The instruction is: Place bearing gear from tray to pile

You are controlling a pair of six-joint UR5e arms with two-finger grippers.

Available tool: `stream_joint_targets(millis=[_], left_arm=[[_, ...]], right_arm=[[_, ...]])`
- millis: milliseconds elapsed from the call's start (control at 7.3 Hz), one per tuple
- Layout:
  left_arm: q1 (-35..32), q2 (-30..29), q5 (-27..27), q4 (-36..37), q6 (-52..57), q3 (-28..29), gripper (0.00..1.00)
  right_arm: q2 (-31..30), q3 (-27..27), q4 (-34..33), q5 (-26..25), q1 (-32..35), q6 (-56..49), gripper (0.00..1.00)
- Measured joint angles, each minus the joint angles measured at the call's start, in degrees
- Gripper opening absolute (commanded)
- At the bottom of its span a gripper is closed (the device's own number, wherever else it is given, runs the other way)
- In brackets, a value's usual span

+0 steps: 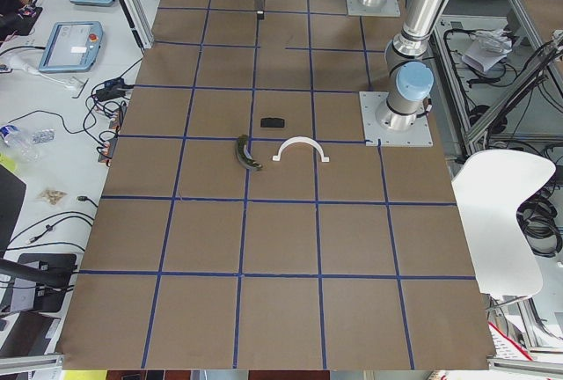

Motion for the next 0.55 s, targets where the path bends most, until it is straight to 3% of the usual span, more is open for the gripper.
stream_joint_targets(millis=[548], left_arm=[[0.0,0.0,0.0,0.1,-0.1,0.0,1.0]], right_arm=[[10.0,-2.3,-10.1,0.5,-7.0,-8.7,0.89]])
